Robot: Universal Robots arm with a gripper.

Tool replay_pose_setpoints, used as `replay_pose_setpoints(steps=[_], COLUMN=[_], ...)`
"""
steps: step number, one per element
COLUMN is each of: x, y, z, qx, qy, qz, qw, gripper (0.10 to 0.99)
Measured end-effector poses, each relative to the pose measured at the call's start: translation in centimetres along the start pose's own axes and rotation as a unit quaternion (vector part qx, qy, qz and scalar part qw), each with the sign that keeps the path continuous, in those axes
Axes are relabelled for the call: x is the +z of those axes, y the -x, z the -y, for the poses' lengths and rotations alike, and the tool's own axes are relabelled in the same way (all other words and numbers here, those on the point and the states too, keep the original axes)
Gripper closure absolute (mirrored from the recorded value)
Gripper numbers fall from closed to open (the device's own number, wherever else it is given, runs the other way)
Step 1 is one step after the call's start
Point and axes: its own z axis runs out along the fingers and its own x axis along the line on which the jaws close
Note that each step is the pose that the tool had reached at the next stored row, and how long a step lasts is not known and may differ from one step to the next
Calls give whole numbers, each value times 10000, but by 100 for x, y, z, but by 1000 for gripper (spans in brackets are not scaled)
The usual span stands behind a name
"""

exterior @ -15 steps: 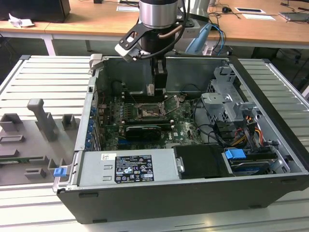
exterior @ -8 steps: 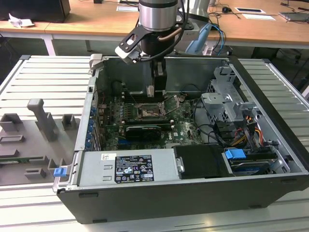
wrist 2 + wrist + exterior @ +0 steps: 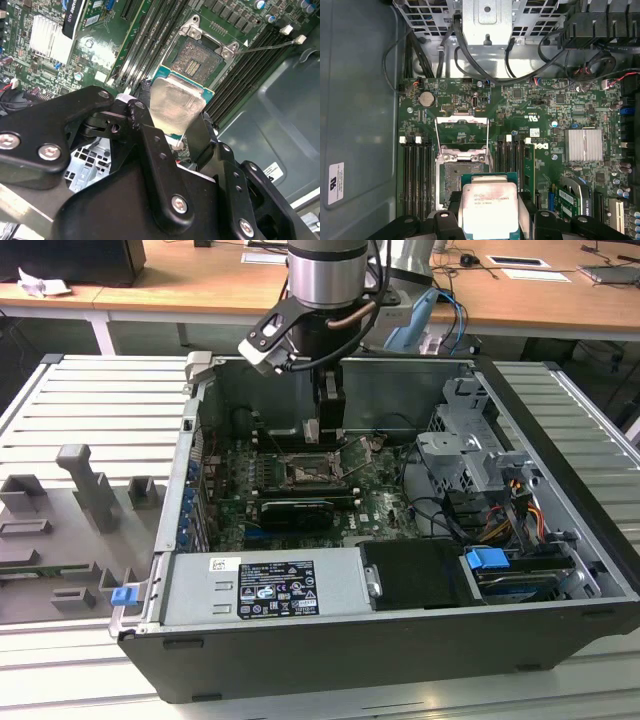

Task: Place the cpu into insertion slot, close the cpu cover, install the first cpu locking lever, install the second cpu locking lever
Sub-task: 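Place the cpu into insertion slot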

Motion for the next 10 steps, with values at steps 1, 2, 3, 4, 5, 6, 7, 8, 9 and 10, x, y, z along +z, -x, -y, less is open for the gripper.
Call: replay_pose_setpoints(steps=[1,2,3,4,5,6,7,8,9,10], x=[2,6,10,12,15,17,20,22,26,30], y=[0,0,0,0,0,0,0,0,0,0], z=[0,0,1,1,1,1,1,2,2,2], qx=[0,0,0,0,0,0,0,0,0,0], qy=[0,0,1,0,0,0,1,0,0,0], qz=[0,0,0,0,0,0,0,0,0,0], qw=[10000,10000,10000,10000,10000,10000,10000,10000,10000,10000], gripper=[557,557,557,557,557,557,557,557,557,557])
